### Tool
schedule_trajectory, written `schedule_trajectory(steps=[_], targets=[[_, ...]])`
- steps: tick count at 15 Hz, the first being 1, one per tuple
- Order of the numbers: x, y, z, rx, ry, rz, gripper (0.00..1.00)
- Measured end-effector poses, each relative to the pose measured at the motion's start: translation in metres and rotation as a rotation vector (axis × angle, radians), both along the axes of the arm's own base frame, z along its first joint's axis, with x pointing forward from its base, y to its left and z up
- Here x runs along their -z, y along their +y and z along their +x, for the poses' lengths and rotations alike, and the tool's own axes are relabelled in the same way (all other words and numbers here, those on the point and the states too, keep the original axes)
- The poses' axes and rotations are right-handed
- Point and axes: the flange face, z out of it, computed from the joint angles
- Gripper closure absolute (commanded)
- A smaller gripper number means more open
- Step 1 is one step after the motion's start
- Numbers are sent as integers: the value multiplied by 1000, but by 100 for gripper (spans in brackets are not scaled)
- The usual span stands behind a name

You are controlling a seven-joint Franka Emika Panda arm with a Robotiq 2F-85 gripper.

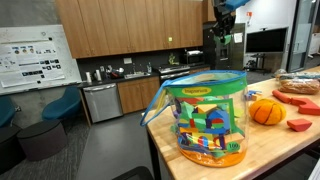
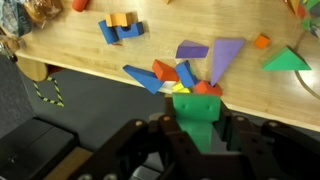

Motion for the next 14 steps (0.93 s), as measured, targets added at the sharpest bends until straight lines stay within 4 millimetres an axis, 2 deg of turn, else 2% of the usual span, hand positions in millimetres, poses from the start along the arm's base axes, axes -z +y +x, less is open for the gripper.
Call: schedule_trajectory(steps=[3, 7, 10, 14], targets=[[-8, 56, 4, -94, -3, -80, 85], [0, 110, 16, -205, 14, -107, 85], [16, 140, 27, -280, 51, -106, 85], [39, 164, 38, -357, 129, -92, 85]])
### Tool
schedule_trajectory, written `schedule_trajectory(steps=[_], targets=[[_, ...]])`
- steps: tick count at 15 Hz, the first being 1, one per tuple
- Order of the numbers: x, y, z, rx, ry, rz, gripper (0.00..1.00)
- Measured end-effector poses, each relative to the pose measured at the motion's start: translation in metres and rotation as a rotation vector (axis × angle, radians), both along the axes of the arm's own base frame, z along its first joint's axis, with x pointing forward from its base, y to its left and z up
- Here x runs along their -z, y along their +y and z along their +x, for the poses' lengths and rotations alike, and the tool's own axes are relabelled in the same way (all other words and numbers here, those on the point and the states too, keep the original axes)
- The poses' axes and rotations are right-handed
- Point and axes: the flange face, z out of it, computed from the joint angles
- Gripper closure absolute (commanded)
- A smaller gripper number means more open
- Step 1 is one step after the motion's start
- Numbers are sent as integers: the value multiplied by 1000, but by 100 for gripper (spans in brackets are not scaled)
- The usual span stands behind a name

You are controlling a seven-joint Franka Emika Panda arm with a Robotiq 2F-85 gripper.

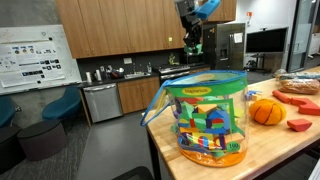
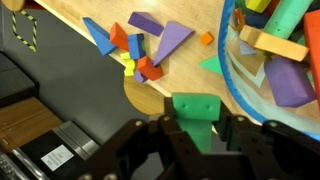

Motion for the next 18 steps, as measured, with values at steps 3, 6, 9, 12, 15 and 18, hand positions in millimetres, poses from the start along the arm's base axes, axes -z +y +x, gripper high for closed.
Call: schedule_trajectory(steps=[3, 6, 9, 12, 15, 18], targets=[[23, 12, 0, -42, 122, 9, 85], [46, 20, -5, -78, 267, 12, 85], [61, 26, -12, -128, 389, 3, 85], [72, 33, -18, -182, 481, -14, 85], [84, 41, -21, -236, 559, -30, 85], [99, 48, -19, -279, 617, -38, 35]])
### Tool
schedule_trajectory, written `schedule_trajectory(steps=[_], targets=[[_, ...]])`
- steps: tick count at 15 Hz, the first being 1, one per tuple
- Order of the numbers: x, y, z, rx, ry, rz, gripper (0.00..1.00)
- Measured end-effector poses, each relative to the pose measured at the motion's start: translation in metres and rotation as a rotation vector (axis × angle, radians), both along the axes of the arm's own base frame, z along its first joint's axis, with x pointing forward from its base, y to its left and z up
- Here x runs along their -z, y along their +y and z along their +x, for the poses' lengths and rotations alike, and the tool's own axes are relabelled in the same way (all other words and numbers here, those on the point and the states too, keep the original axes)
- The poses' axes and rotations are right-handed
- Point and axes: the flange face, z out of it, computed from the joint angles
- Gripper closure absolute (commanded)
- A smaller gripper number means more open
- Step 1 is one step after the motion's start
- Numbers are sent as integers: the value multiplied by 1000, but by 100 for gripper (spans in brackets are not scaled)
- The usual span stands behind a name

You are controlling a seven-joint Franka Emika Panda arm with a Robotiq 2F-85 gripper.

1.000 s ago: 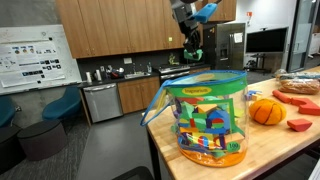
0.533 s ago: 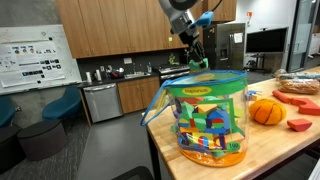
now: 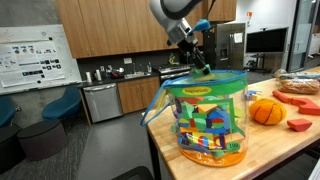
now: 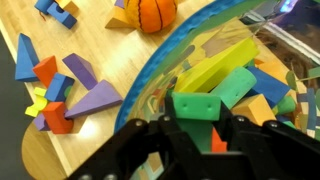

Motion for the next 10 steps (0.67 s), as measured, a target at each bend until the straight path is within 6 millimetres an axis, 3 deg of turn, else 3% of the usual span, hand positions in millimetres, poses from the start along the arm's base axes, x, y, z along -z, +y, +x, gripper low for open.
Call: schedule_trajectory(steps=[1, 2, 5, 9, 10], targets=[[6, 1, 2, -8, 15, -1, 34], [12, 2, 4, -9, 25, -2, 56], [28, 1, 13, -8, 45, -2, 36], [31, 1, 15, -7, 49, -2, 34], [31, 1, 15, -7, 49, -2, 9]])
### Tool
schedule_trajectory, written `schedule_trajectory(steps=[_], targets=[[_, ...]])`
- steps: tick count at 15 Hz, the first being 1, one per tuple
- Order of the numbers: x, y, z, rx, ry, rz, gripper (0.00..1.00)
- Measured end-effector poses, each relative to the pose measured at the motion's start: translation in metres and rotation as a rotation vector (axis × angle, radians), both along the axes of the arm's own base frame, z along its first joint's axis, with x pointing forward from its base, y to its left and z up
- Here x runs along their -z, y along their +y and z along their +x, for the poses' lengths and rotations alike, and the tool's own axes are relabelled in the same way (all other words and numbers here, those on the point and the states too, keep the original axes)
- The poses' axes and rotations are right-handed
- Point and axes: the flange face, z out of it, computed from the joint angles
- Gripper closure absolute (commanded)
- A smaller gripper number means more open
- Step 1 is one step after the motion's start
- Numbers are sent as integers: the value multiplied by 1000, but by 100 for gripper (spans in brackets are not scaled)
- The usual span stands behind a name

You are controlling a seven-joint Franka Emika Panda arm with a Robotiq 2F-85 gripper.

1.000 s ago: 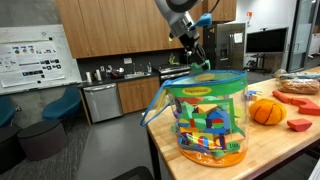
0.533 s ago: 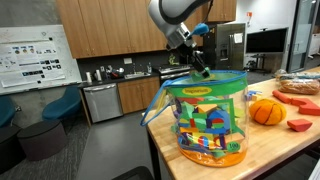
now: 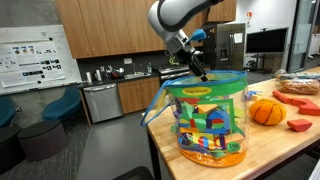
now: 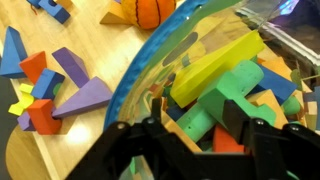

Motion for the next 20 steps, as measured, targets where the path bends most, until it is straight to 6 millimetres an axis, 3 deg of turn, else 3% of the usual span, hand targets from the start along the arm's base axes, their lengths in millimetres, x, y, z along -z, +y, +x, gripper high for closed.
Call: schedule_trajectory(steps=[3, 6, 13, 20], targets=[[0, 0, 0, 2, 0, -1, 1], [1, -9, 3, 73, -22, -1, 0], [-9, -71, 12, 397, -143, 42, 0], [-44, -114, -7, 614, -319, 34, 0]])
